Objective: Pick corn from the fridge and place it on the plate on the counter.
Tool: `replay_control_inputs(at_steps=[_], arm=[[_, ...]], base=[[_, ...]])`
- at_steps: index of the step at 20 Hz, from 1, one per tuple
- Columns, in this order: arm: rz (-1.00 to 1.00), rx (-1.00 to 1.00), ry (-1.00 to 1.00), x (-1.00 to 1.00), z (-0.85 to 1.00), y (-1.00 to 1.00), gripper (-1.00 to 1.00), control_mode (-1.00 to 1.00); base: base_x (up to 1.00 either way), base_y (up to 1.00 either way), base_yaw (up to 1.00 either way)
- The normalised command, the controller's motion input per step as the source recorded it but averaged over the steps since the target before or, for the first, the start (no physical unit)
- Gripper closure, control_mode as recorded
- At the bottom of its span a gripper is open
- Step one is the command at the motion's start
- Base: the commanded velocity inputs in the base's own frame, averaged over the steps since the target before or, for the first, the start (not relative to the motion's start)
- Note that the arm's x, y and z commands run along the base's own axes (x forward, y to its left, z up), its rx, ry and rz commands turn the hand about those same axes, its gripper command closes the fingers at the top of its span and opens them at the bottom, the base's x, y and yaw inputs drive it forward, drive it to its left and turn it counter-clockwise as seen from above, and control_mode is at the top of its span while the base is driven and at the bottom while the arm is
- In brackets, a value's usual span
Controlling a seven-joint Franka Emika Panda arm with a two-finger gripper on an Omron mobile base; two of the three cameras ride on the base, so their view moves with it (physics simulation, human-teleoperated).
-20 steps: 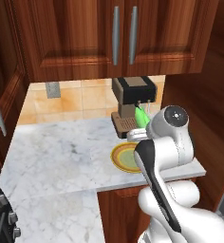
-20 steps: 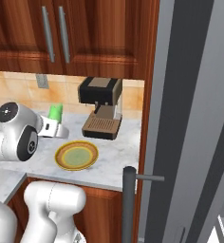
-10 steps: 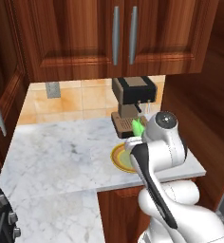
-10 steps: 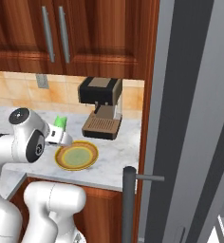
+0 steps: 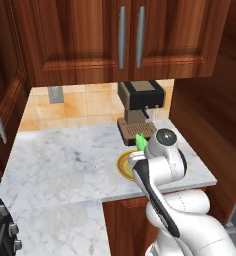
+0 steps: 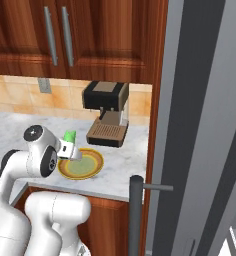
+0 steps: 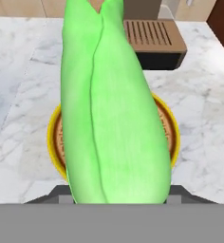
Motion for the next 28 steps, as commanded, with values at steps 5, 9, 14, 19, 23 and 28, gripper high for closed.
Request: replay_control_inputs(at_steps=[5,9,14,19,23,28], arm=[[0.0,0.0,0.0,0.36,-0.46,0.0,1.0,-1.0],[0.0,0.0,0.02,0.28,-0.45,0.0,1.0,-1.0],[0.0,0.0,0.04,0.28,-0.58,0.0,1.0,-1.0],[0.0,0.0,0.02,0.22,-0.61,0.0,1.0,-1.0],[0.0,0.0,0.0,0.08,-0.67,0.0,1.0,-1.0],[0.0,0.0,0.0,0.0,-0.69,-0.01,1.0,-1.0]], base=[[0.0,0.0,0.0],[0.0,0.0,0.0],[0.0,0.0,0.0],[0.0,0.0,0.0],[0.0,0.0,0.0],[0.0,0.0,0.0]])
